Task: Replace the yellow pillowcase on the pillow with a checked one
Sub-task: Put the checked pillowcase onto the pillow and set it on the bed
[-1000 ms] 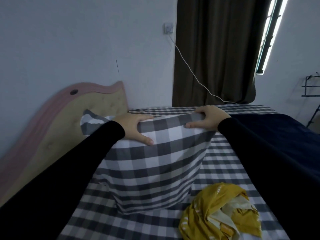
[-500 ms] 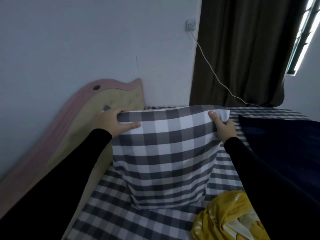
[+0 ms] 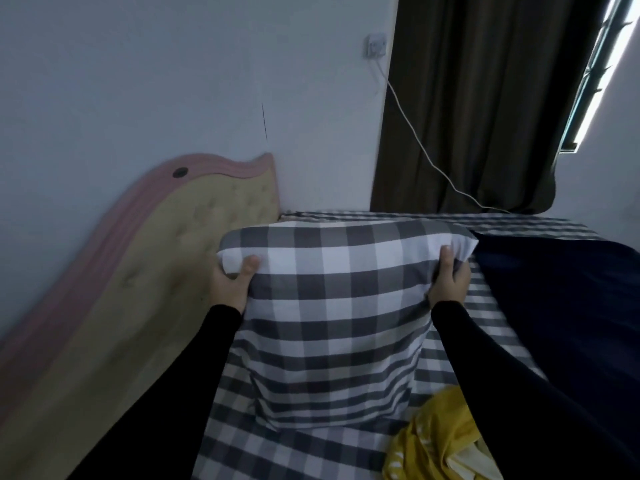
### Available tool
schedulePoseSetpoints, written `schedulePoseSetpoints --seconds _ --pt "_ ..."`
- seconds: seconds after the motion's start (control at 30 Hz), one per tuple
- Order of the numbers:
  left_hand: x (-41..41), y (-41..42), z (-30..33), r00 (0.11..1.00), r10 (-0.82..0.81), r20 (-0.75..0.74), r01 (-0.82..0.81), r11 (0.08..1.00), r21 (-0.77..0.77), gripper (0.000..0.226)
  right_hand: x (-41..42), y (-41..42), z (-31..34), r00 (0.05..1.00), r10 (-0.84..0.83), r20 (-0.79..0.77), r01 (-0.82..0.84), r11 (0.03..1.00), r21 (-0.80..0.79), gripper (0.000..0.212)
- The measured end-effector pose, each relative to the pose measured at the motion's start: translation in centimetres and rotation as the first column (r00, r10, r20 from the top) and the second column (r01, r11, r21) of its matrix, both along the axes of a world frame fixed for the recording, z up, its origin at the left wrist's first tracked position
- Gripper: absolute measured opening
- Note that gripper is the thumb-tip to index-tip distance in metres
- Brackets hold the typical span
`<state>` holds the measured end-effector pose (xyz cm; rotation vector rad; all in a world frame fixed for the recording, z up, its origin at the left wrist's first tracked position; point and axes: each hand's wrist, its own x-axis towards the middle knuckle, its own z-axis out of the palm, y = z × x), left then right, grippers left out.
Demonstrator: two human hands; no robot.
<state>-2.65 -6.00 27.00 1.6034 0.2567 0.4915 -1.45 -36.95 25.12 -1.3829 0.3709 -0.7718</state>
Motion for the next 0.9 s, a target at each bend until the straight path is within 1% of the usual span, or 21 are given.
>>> schedulePoseSetpoints --seconds 0.07,0.1,0.13,0.17,0.23,0.3,0.33,0.4,0.43,0.47,0.53,0.6,0.7,0.73,0.83,0.9 --pt "-0.8 -0.5 -1.0 0.996 0.028 0.082 -0.028 1.000 -0.008 0.102 0.0 0.1 -1.1 1.000 -0.012 0.006 0.012 1.000 -0.006 0.049" --pt "-1.0 -0.7 -1.6 0.994 0.035 0.103 -0.036 0.999 0.006 0.108 0.0 0.4 -1.3 1.000 -0.013 0.003 0.013 1.000 -0.014 0.057" --pt "-1.1 -0.7 -2.0 0.995 0.035 0.095 -0.036 0.999 0.011 0.113 0.0 0.5 -1.5 1.000 -0.004 0.004 0.004 1.000 -0.018 0.061" --pt "-1.2 -0.5 -2.4 0.996 0.036 0.081 -0.037 0.999 0.019 0.118 -0.2 0.7 -1.2 1.000 0.001 0.016 -0.001 1.000 -0.012 0.060" --pt "-1.1 -0.1 -2.4 0.999 0.030 0.041 -0.032 0.999 0.034 0.120 -0.4 0.9 -0.6 0.999 0.023 0.027 -0.023 1.000 -0.001 0.051" --pt "-0.6 0.3 -2.0 1.000 0.016 -0.008 -0.015 1.000 0.018 0.115 -0.8 0.9 -0.4 0.997 0.068 0.026 -0.067 0.998 -0.019 0.041" --pt "-0.4 0.3 -1.5 0.999 0.012 -0.033 -0.012 1.000 0.007 0.107 -0.9 0.9 -0.5 0.994 0.107 0.024 -0.106 0.994 -0.036 0.043" --pt "0.0 0.2 -0.7 0.998 0.026 -0.057 -0.026 1.000 0.004 0.084 -2.0 1.0 -0.5 0.981 0.194 -0.004 -0.193 0.977 -0.092 0.065" --pt "0.1 0.1 -0.4 0.997 0.039 -0.062 -0.039 0.999 0.005 0.076 -2.4 1.0 -0.5 0.971 0.237 -0.024 -0.239 0.964 -0.119 0.071" --pt "0.0 0.1 -0.1 0.996 0.054 -0.065 -0.054 0.999 0.004 0.071 -2.9 1.0 -0.3 0.963 0.265 -0.046 -0.269 0.952 -0.147 0.070" --pt "-0.6 0.0 0.4 0.995 0.085 -0.054 -0.085 0.996 -0.001 0.069 -3.6 0.9 0.3 0.962 0.262 -0.080 -0.273 0.942 -0.195 0.071" --pt "-1.6 -0.1 1.4 0.995 0.102 -0.021 -0.102 0.995 0.000 0.076 -4.5 0.7 1.7 0.968 0.238 -0.079 -0.249 0.948 -0.199 0.079" --pt "-3.0 -0.2 4.2 0.993 0.105 0.060 -0.107 0.994 0.023 0.093 -5.5 0.6 4.3 0.973 0.232 -0.014 -0.230 0.954 -0.191 0.079" --pt "-3.4 -0.2 5.3 0.990 0.107 0.090 -0.111 0.993 0.035 0.093 -5.7 0.6 5.3 0.973 0.229 0.012 -0.223 0.958 -0.182 0.078" --pt "-4.4 0.6 8.5 0.982 0.137 0.130 -0.148 0.986 0.078 0.068 -6.0 0.8 7.8 0.966 0.251 0.068 -0.239 0.960 -0.145 0.076" --pt "-5.3 1.3 9.9 0.981 0.142 0.132 -0.161 0.976 0.144 0.065 -6.3 1.3 8.6 0.956 0.284 0.066 -0.275 0.953 -0.129 0.076"
